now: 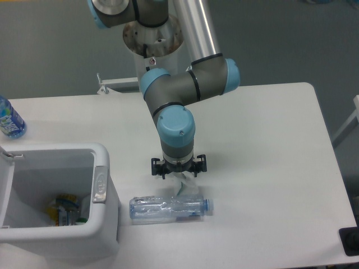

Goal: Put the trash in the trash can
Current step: 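Lower the open gripper down onto the crumpled white paper, then close the gripper on the white paper and lift it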

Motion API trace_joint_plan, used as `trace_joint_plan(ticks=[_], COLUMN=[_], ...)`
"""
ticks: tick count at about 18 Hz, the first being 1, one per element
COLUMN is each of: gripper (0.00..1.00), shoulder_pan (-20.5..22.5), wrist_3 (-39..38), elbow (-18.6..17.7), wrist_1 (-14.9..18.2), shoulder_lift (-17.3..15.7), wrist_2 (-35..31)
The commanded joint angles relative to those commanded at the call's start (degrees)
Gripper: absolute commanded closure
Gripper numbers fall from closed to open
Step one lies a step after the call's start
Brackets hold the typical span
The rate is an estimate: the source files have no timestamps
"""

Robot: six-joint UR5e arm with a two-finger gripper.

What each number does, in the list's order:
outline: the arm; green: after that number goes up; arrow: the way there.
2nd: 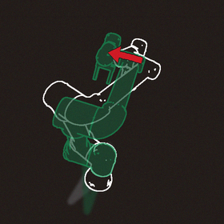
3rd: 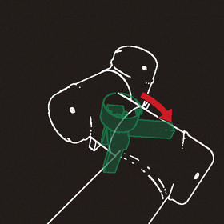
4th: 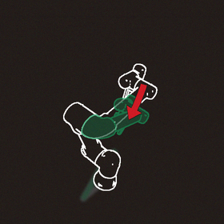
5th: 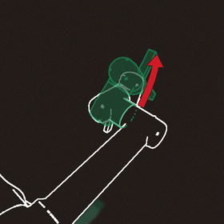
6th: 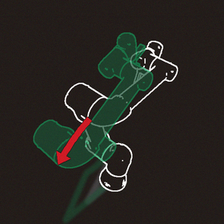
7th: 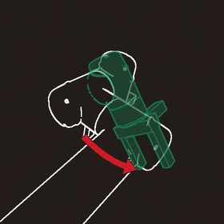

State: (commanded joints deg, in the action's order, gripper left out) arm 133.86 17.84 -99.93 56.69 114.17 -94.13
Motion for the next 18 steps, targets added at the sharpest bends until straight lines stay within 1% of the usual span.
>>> trace_joint_plan(ticks=[4,6,7,10,11,13,15,16,18], gripper=[1.00,1.00,1.00,1.00,1.00,1.00,1.00,1.00,1.00], shoulder_pan=[0.61,0.97,1.32,3.16,4.12,5.53,7.64,8.26,8.53], wrist_3=[3.59,5.88,7.72,17.46,18.71,18.90,18.29,16.72,8.57], elbow=[0.00,-0.09,-0.09,0.87,1.49,3.94,6.66,8.16,11.84], wrist_1=[0.18,0.26,0.35,0.62,0.27,0.26,0.26,0.26,0.18], shoulder_lift=[-0.35,-1.40,-2.80,-8.95,-10.53,-12.39,-13.97,-14.06,-14.15], wrist_2=[-0.79,-1.84,-2.11,-1.24,-0.62,3.75,10.60,14.29,19.75])
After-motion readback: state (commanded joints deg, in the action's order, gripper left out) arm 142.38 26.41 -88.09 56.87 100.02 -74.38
